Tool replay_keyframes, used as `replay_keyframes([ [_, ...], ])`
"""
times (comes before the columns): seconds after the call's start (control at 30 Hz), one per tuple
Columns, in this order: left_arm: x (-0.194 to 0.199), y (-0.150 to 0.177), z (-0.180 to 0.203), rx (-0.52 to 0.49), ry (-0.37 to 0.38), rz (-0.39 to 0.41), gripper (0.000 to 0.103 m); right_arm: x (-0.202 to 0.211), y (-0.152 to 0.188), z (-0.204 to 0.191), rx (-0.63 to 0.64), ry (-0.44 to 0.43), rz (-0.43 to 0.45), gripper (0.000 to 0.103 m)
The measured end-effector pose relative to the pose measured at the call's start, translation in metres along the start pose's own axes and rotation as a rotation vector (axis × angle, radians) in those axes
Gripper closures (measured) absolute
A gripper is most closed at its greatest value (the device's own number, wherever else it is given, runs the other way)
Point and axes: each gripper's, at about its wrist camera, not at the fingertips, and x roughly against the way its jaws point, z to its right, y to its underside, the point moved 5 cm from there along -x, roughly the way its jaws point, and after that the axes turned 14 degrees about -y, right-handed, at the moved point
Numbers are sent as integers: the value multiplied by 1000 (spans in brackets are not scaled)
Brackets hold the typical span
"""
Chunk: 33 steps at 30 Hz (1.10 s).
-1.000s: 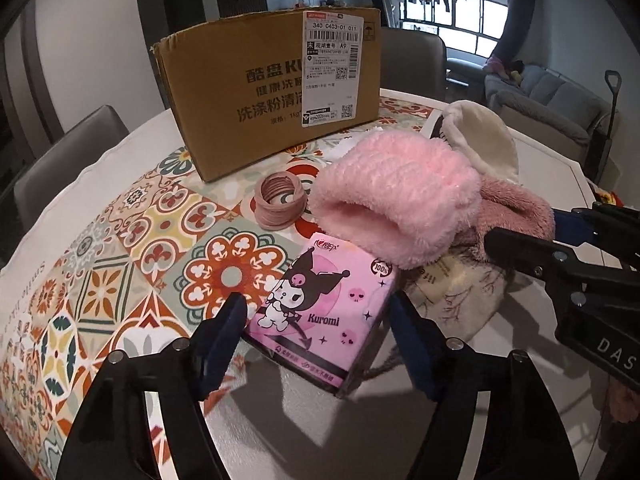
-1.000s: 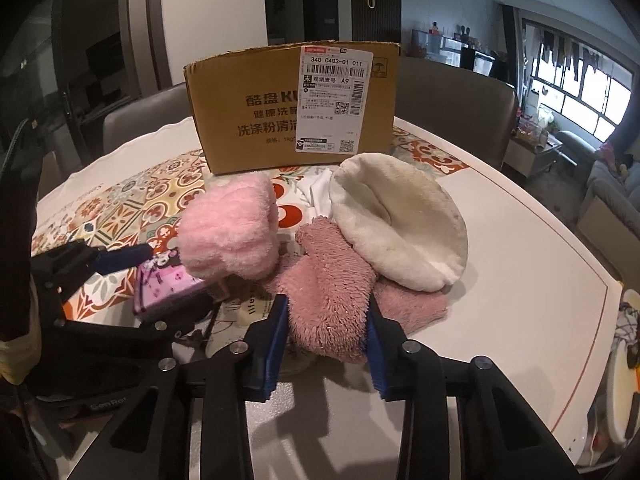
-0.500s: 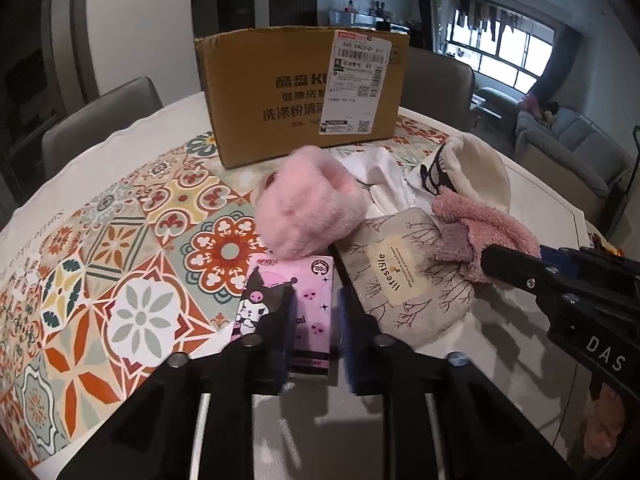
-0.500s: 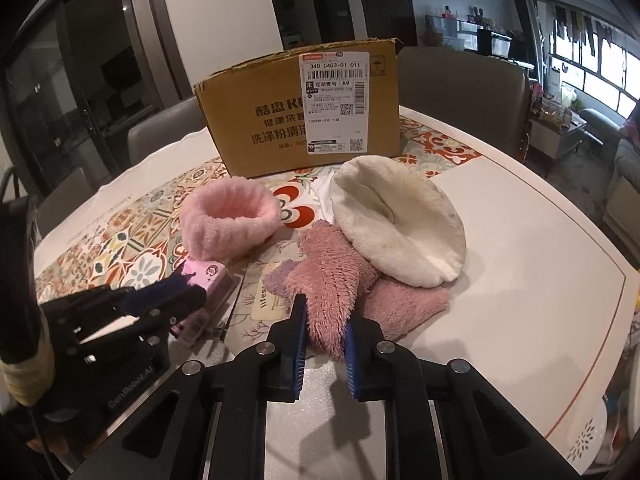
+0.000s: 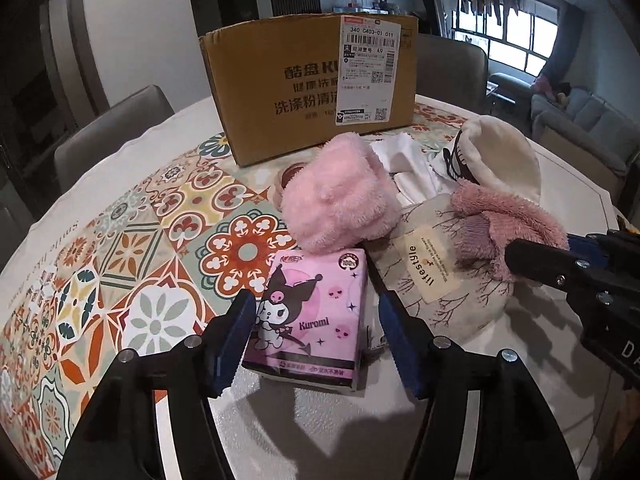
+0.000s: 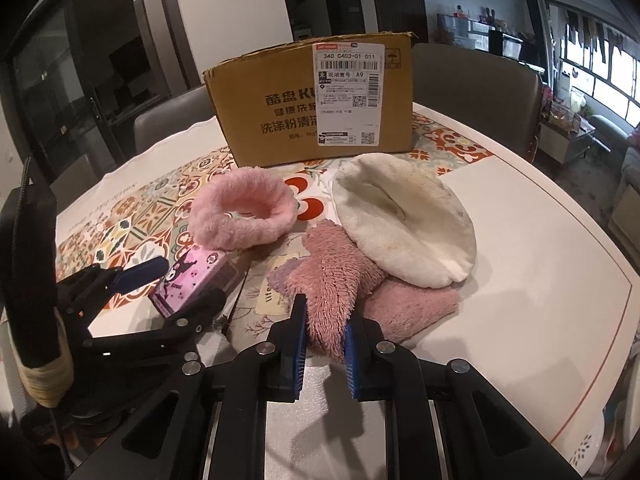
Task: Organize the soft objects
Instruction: 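Close the right gripper on the pink fuzzy sock while the left gripper closes on the tissue pack, then lift and carry the tissue pack and pink sock over the cardboard box with both tools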
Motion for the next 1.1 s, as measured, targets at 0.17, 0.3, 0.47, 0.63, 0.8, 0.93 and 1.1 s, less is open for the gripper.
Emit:
replay_keyframes([
  [0.17, 2, -2, -1, -33, -21, 7, 29, -1, -1, -1, 10, 1, -8, 85],
  [0.3, -4, -2, 0, -55, -22, 1, 27, -3, 0, -1, 11, -1, -14, 85],
  [0.47, -11, 1, 1, -27, 33, -29, 30, -7, -2, -3, 18, -1, -20, 85],
  [0.63, -8, 2, 0, -2, 36, -38, 48, -8, -2, -3, 23, -2, -24, 85],
  [0.8, 10, 2, -2, 46, 19, -32, 48, -2, -4, -2, 25, -15, -19, 85],
  [0.93, 29, -2, -6, 108, 7, -20, 48, 8, -7, -1, 26, -31, 1, 85],
  [1.1, 52, -9, -11, 171, -17, 2, 48, 25, -14, -6, 46, -64, 29, 85],
])
